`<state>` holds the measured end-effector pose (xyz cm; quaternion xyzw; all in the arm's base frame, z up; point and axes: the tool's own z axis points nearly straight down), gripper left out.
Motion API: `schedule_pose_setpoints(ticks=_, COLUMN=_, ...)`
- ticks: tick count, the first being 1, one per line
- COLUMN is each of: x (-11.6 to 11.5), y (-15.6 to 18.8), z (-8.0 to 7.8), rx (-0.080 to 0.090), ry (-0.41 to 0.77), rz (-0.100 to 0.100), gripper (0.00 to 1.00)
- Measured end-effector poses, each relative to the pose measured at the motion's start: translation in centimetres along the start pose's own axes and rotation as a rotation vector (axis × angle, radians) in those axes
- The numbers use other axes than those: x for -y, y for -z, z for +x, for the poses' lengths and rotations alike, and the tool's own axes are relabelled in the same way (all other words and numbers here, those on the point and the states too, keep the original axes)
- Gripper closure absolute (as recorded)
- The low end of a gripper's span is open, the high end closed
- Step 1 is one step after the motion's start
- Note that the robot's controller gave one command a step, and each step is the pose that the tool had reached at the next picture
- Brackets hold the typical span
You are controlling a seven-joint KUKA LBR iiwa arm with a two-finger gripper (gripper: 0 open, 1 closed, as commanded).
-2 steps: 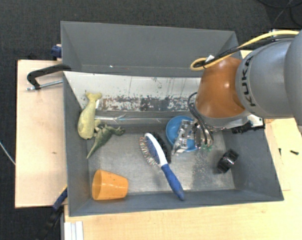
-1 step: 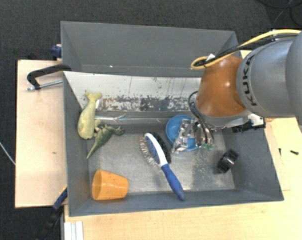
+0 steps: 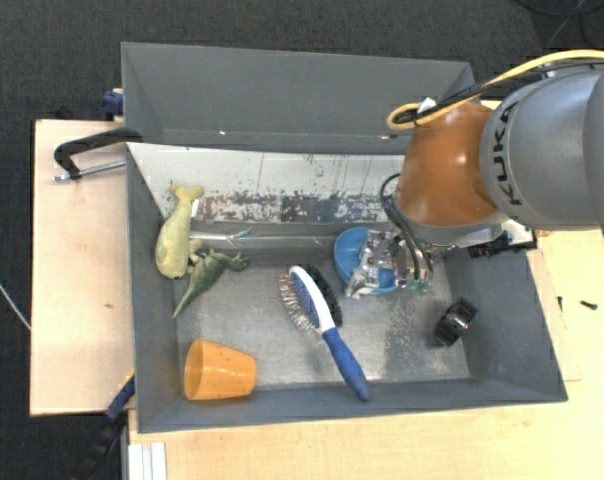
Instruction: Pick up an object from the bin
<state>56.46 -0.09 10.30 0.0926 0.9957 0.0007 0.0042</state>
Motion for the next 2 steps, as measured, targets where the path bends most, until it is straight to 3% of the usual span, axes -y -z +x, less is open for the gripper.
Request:
schedule_pose_setpoints(ticks=1, x=-0.12, y=3.70, z=-0.23, rx=0.000, ry=0.001, rz=-0.001, gripper=1.00)
schedule_pose_setpoints(ticks=2, x=-0.21, y=4.59, z=-0.35, rx=-0.002, ry=0.002, rz=0.000, gripper=1.00)
